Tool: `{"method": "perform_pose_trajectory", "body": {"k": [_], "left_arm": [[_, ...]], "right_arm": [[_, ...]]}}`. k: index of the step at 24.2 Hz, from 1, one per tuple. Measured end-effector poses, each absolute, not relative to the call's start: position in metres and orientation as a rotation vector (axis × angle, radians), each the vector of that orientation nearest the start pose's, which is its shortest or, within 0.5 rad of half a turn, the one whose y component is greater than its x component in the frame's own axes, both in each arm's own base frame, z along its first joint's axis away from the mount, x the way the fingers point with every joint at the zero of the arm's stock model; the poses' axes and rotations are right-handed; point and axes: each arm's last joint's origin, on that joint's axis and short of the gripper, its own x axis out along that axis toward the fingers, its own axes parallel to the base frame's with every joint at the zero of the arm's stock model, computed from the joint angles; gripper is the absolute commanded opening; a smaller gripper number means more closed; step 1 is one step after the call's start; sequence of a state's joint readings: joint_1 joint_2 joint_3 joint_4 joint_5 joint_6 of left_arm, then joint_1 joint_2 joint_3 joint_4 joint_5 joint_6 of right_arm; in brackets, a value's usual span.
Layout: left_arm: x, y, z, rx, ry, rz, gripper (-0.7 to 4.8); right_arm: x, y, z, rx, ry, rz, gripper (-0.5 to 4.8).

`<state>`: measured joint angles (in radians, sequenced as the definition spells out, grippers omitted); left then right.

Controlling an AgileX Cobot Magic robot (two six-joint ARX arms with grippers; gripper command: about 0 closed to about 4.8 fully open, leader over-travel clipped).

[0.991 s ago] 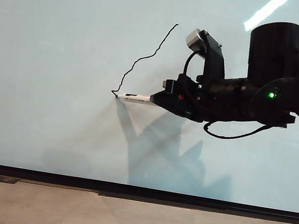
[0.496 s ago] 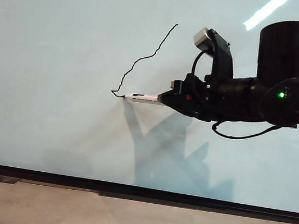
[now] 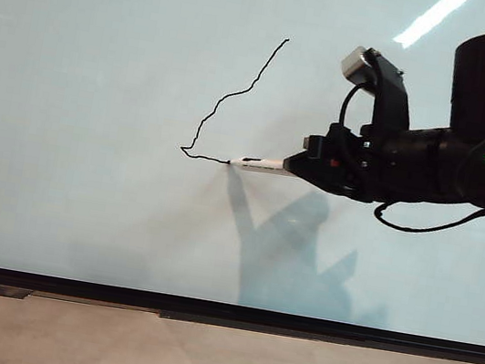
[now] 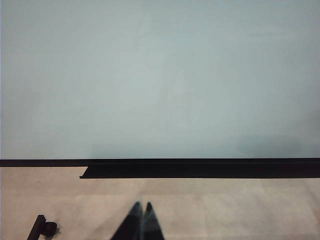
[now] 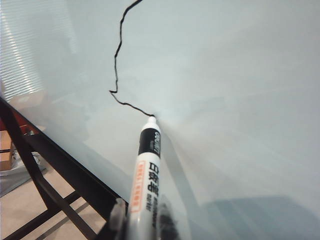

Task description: Pick up the pen on the shelf to the right of the whiteboard and draw a triangle.

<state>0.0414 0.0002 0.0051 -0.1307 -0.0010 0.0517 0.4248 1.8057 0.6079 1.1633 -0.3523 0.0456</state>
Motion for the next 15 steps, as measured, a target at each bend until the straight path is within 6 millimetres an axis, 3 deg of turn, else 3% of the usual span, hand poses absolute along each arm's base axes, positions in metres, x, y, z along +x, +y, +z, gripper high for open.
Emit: {"method": "perform_pose_trajectory", "body": {"k": [15], "left_arm": [[0.097, 0.004, 0.153, 0.049, 0.127, 0.039, -0.05]], "right_arm": [[0.272, 0.114, 0.147, 0.033, 0.044, 0.678, -0.03]]}}
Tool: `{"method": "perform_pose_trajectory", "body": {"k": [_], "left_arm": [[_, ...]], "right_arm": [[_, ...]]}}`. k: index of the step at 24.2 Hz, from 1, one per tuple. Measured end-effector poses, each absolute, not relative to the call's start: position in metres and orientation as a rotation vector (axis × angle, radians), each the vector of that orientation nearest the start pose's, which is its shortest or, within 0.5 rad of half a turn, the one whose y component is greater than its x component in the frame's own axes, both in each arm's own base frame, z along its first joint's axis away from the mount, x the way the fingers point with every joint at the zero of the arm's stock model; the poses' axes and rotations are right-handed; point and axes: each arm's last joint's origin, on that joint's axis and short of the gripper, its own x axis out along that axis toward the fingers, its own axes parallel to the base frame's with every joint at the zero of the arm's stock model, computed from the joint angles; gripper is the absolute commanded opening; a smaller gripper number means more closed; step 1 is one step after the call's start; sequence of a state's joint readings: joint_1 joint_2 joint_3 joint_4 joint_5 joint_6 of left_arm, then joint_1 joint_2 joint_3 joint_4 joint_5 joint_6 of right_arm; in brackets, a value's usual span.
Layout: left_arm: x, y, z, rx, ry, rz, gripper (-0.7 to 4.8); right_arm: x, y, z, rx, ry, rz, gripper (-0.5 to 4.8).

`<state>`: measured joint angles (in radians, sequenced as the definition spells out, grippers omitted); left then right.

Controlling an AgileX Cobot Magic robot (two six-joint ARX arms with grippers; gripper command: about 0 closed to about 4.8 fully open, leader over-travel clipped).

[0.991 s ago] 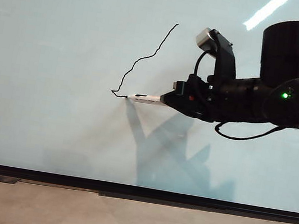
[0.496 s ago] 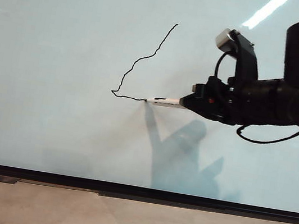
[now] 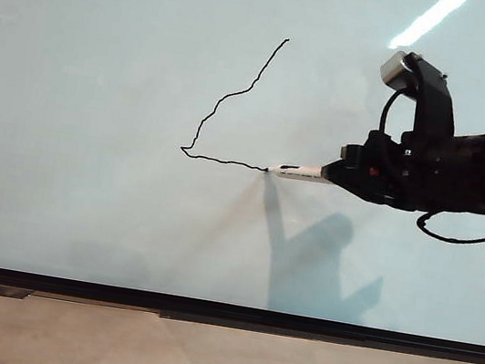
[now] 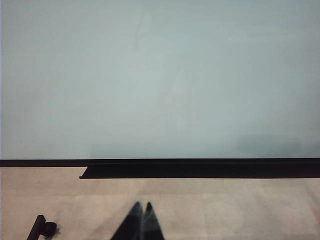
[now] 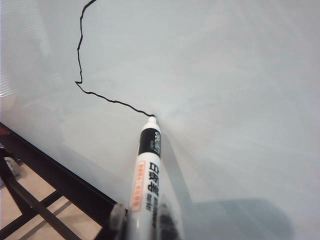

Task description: Pick up the pen on the shelf to the right of the whiteboard and draw a triangle.

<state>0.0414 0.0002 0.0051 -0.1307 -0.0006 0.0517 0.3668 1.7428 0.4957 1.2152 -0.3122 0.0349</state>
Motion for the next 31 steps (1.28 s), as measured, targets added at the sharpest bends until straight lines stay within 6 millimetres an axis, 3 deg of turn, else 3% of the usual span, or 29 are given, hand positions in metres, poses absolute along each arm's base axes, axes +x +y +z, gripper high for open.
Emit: {"method": "perform_pose_trajectory", "body": {"k": [7, 19, 31], "left_arm": [[0.097, 0.004, 0.153, 0.049, 0.127, 0.038, -0.05], [0.097, 0.004, 0.153, 0.049, 0.127, 0.039, -0.05], [0.097, 0.004, 0.153, 0.049, 0.127, 0.039, -0.05]], "right_arm": [[0.266, 0.095, 0.149, 0.026, 0.037, 0.621, -0.03], [0.263, 0.086, 0.147, 0.024, 0.038, 0.599, -0.03], [0.251, 0.062, 0.141, 0.025, 0.028, 0.515, -0.04]]}}
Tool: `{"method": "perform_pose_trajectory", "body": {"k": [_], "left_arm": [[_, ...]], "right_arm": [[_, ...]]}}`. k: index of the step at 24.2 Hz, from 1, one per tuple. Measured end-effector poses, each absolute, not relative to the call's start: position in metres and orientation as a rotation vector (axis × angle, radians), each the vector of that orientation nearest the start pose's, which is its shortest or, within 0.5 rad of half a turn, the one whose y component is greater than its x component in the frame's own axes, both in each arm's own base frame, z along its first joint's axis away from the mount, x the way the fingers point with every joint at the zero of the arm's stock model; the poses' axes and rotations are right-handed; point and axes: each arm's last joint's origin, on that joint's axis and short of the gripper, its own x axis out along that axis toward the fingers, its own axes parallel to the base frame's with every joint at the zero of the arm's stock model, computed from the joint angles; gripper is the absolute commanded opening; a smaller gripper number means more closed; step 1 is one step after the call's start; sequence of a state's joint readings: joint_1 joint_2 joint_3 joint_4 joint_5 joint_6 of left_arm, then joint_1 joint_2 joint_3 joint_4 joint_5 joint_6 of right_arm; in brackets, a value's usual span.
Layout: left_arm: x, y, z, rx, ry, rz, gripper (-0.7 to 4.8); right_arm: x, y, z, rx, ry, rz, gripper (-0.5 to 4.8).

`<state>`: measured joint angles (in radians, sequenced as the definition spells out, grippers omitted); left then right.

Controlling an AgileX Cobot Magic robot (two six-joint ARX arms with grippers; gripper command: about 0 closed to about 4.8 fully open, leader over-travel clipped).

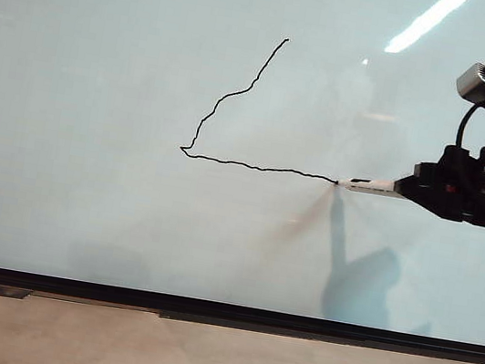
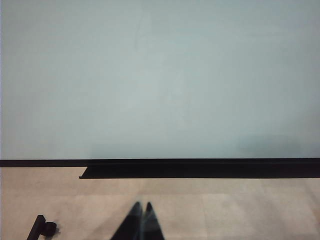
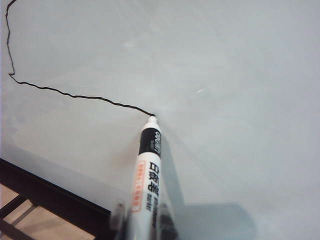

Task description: Pick up the pen on the shelf to the right of the whiteboard and draw a triangle.

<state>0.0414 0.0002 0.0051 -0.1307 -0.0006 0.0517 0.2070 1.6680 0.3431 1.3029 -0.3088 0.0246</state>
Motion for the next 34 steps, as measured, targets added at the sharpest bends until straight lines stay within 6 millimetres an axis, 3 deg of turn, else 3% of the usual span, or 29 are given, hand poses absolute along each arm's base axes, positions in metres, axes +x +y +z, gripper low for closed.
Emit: {"method": "perform_pose_trajectory", "body": {"k": [20, 26, 34], "left_arm": [[0.097, 0.004, 0.153, 0.049, 0.127, 0.039, -0.05], [0.097, 0.004, 0.153, 0.049, 0.127, 0.039, -0.05], [0.097, 0.004, 0.153, 0.049, 0.127, 0.038, -0.05]], "right_arm": [[0.242, 0.042, 0.140, 0.038, 0.014, 0.460, -0.04], [0.228, 0.077, 0.162, 0.051, -0.101, 0.606, -0.05], [0.257, 0.113, 0.211, 0.044, -0.254, 0.695, -0.05]]}}
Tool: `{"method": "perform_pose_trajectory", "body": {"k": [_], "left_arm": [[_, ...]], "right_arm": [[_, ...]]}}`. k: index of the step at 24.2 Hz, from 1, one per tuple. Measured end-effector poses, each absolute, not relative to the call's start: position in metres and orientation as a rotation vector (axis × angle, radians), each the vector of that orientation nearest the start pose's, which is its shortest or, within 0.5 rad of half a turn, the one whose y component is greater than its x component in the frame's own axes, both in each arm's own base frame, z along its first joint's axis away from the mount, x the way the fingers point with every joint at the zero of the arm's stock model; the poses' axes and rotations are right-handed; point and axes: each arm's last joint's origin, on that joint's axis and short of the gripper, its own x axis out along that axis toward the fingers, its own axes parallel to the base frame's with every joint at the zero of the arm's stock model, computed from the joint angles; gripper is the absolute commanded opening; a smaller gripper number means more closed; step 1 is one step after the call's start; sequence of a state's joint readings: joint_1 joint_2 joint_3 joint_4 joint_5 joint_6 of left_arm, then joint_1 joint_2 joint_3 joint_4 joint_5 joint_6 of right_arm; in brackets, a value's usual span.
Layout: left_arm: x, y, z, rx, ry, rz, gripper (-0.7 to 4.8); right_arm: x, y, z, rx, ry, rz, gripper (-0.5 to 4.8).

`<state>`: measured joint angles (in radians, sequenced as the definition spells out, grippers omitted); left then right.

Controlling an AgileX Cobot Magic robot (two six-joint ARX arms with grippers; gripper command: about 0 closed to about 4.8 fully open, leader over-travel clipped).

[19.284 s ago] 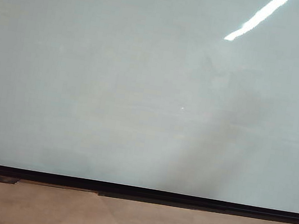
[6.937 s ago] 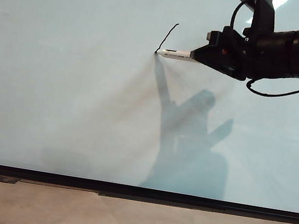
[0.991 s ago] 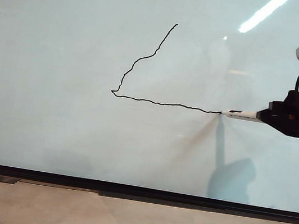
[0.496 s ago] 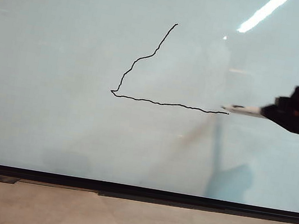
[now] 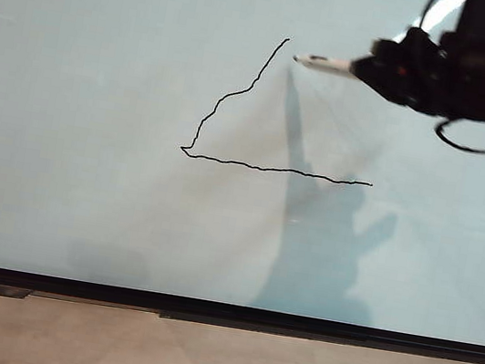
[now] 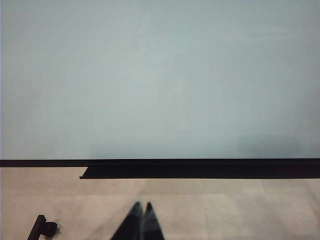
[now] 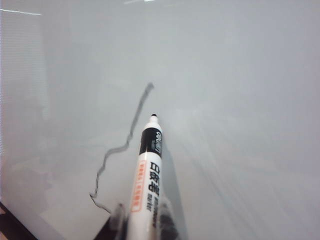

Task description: Pick up the pen on the shelf to the right of the whiteboard and draw a triangle.

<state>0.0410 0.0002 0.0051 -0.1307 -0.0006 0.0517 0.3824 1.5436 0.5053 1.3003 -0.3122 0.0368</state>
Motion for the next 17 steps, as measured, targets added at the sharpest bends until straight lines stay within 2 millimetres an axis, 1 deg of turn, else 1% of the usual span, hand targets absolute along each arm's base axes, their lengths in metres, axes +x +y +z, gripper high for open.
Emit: {"method": "perform_pose_trajectory", "body": {"k": [4, 17], "left_arm": [[0.097, 0.004, 0.153, 0.049, 0.127, 0.038, -0.05], [0.097, 0.004, 0.153, 0.049, 0.127, 0.039, -0.05]], "right_arm": [[0.263, 0.124, 0.219, 0.013, -0.252, 0.722, -0.05], [0.267, 0.124, 0.227, -0.008, -0.284, 0.707, -0.05]]}}
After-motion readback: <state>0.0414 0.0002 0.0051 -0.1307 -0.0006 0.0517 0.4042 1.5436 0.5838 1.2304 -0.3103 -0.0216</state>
